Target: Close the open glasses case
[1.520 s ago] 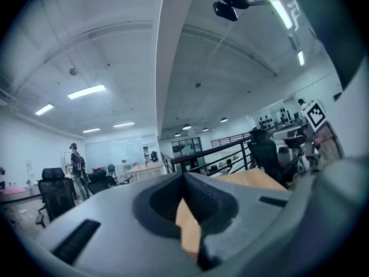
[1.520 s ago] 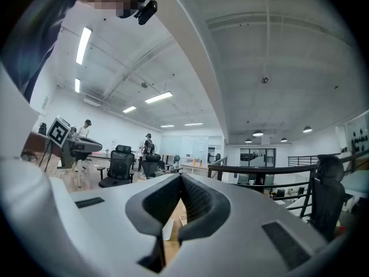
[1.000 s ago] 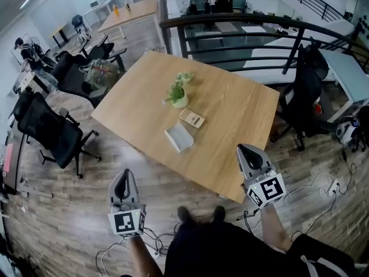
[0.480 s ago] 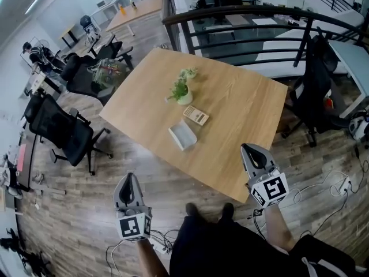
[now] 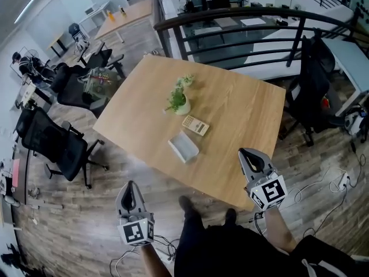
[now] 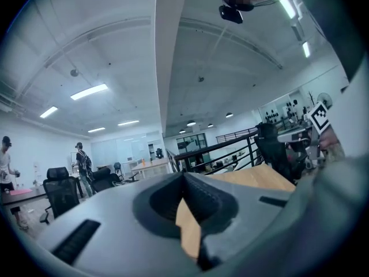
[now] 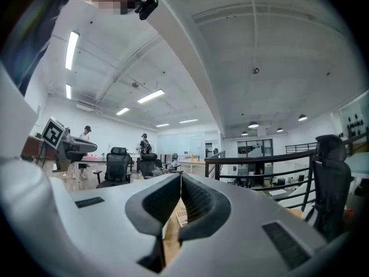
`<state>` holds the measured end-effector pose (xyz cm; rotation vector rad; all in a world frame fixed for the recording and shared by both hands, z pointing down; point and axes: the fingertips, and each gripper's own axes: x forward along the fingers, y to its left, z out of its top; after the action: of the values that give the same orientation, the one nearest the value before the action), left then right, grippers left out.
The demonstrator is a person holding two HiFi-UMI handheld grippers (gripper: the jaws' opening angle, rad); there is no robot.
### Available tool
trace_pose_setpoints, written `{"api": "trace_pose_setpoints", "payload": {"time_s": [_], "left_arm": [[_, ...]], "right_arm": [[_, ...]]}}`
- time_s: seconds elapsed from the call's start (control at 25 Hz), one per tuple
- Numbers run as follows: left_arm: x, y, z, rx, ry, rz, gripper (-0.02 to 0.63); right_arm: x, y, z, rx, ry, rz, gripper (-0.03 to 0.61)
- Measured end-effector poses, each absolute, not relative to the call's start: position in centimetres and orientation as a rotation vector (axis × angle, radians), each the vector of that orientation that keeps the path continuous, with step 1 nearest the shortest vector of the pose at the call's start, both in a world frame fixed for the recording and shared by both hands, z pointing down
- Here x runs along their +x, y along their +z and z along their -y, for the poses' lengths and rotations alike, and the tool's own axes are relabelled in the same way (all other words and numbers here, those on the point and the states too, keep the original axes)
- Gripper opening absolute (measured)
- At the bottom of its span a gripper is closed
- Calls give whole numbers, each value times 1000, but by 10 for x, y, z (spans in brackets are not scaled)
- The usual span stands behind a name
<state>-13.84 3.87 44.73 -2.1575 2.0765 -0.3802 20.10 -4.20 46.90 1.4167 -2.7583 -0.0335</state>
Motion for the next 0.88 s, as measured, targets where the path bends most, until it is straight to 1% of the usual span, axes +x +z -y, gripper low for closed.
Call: {"api": "trace_pose_setpoints", "payload": {"time_s": [0.16,0.24,0.36,0.48,0.68,0.88], "left_arm": [[-170,451,4,-2229,-308,-2050,0],[-179,452,27,-2257,-332,-1982,0],[-178,453,53,-2330,-378,-1855,0],[-176,456,68,-2452,-287,-1847,-1],[-190,471,88,-2491,-236,-1834,0],[-211,478,109,-2618,-231,-1759,0]], "right_arm": [[170,463,70,1463,-38,2707,15],[155,460,83,1487,-23,2692,15],[135,462,98,1491,-18,2667,15],[126,463,109,1517,-7,2642,15],[114,464,121,1540,6,2595,15],[85,458,136,1548,43,2574,15]]}}
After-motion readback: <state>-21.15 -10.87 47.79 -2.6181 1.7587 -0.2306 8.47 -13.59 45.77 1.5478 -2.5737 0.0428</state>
